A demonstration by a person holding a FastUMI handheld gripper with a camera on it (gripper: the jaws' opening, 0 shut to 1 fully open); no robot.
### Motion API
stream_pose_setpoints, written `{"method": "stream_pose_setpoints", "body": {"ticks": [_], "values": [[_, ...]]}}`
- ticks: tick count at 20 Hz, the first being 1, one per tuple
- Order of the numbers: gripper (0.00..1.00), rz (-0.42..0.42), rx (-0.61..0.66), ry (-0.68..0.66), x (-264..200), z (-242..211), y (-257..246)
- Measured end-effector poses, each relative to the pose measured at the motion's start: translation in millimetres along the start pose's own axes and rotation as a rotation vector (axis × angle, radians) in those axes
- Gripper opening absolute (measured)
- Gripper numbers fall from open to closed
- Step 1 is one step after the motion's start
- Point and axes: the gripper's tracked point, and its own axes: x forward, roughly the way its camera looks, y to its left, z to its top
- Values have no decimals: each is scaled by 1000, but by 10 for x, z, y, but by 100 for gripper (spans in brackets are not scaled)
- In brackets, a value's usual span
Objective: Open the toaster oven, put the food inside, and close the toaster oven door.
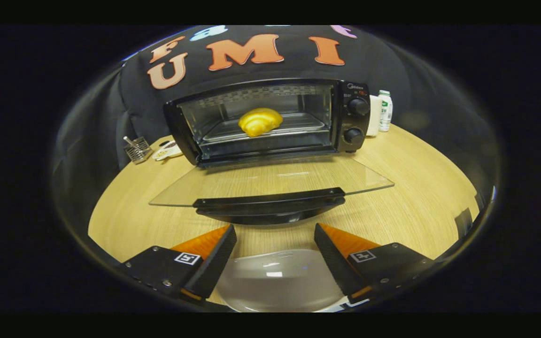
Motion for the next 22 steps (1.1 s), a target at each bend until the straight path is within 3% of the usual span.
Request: {"method": "stream_pose_setpoints", "body": {"ticks": [13,22], "values": [[99,16,38,-148,-252,923,-15],[99,27,-12,-245,-213,1579,108]]}}
